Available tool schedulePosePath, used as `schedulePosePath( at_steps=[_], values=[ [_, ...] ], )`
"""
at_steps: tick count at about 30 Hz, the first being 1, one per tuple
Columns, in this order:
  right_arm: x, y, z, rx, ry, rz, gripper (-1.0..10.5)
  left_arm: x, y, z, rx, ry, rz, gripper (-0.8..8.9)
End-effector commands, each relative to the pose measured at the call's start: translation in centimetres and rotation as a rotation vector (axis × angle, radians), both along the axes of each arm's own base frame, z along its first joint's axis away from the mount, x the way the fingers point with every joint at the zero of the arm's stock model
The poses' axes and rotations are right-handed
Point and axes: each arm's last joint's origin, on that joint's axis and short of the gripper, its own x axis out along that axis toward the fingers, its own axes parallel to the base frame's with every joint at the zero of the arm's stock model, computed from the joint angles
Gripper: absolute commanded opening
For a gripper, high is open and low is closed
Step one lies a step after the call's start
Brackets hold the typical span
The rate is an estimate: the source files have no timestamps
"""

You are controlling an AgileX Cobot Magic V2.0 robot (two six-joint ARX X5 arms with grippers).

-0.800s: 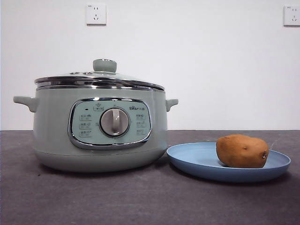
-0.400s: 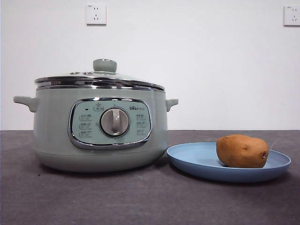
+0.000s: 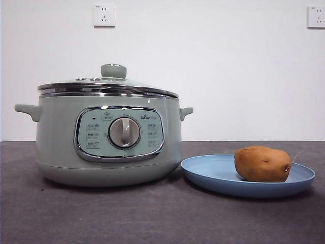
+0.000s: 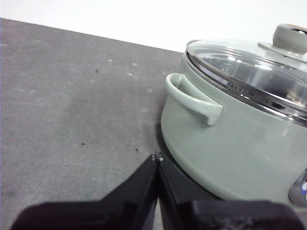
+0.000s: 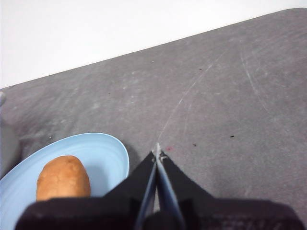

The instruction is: Take the potato out from the steamer,put the potato on the plate,close the lid

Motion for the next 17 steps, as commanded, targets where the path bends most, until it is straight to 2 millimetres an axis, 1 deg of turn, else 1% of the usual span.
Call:
schedulePosePath(
  at_steps=[1,17],
  values=[
    [0.03,0.03,-0.4,0.01,0.014,0.002,0.0,0.06,0.03,-0.43,-0.005,0.009,0.005,-0.03],
    [0.03,0.01,-0.4,0.008,0.014,-0.004,0.0,0.06,0.03,-0.43,-0.005,0.009,0.005,-0.03]
  ],
)
